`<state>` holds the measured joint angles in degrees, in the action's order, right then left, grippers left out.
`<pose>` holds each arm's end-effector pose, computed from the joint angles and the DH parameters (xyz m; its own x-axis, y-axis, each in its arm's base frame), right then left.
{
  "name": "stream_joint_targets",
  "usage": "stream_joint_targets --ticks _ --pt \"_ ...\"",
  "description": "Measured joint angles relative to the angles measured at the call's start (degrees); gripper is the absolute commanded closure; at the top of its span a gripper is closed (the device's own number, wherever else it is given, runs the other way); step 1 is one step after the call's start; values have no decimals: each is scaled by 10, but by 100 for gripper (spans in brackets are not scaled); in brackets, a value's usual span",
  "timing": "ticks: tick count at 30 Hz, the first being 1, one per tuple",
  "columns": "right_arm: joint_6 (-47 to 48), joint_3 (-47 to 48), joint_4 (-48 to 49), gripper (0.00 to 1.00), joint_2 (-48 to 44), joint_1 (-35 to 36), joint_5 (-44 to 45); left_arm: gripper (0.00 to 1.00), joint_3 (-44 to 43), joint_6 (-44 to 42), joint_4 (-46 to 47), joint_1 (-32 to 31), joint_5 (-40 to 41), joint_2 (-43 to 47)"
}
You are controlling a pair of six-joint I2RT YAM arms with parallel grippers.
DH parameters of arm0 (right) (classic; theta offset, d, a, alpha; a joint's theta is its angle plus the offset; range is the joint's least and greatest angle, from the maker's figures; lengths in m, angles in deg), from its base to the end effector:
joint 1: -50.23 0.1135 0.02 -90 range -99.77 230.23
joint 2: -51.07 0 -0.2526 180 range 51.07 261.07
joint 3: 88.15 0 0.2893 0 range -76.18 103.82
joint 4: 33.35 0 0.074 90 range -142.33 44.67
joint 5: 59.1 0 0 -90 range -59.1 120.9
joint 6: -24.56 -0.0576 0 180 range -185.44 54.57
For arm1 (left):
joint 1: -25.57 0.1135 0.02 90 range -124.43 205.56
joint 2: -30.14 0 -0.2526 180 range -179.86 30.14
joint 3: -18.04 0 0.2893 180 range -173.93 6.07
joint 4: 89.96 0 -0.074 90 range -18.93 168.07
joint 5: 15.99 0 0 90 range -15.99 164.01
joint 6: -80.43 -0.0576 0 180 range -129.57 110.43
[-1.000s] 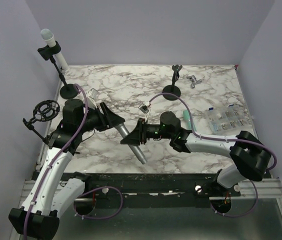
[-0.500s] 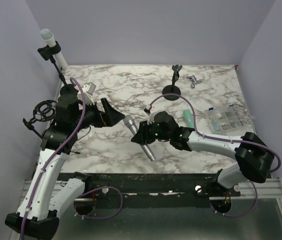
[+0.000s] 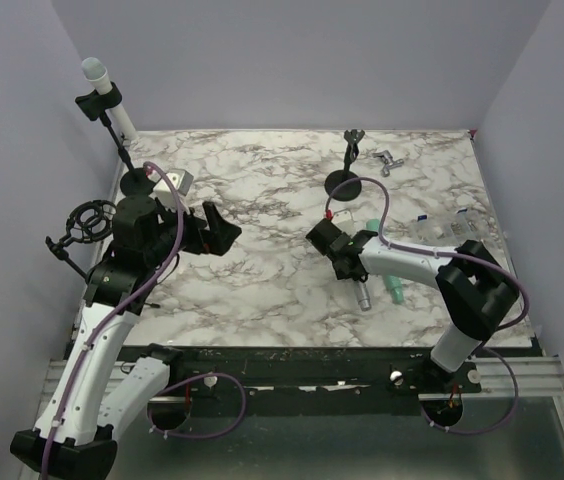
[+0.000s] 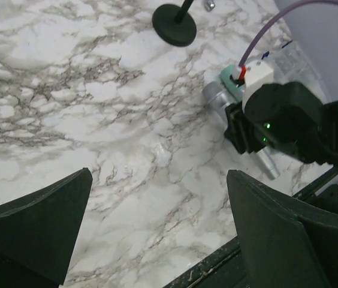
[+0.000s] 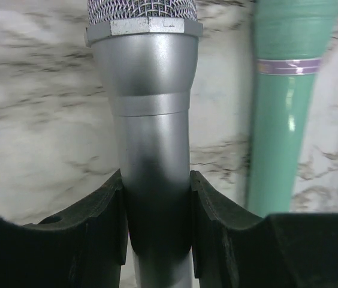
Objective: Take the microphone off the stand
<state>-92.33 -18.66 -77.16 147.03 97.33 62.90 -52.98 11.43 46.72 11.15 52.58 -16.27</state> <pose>0.2583 0.2332 0.1201 -0.7974 -0.2947 -0.5266 -0.1557 0.9436 -0.2923 0.2173 -0.0776 0.3760 -0.4932 -0.2176 -0.8422 0.4180 0.7898 -0.4488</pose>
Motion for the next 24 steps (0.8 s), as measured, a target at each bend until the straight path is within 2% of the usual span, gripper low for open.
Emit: stream_joint_targets --ticks 4,9,15,24 --pt "11 1 -30 95 18 -43 46 1 56 -16 7 -14 10 20" --pt "31 6 -29 87 28 -74 69 1 71 -31 29 -33 16 41" --pt "46 16 -14 71 50 -75 75 1 77 -41 37 -48 26 61" --pt "57 27 6 42 66 -75 87 1 80 -51 43 -63 40 62"
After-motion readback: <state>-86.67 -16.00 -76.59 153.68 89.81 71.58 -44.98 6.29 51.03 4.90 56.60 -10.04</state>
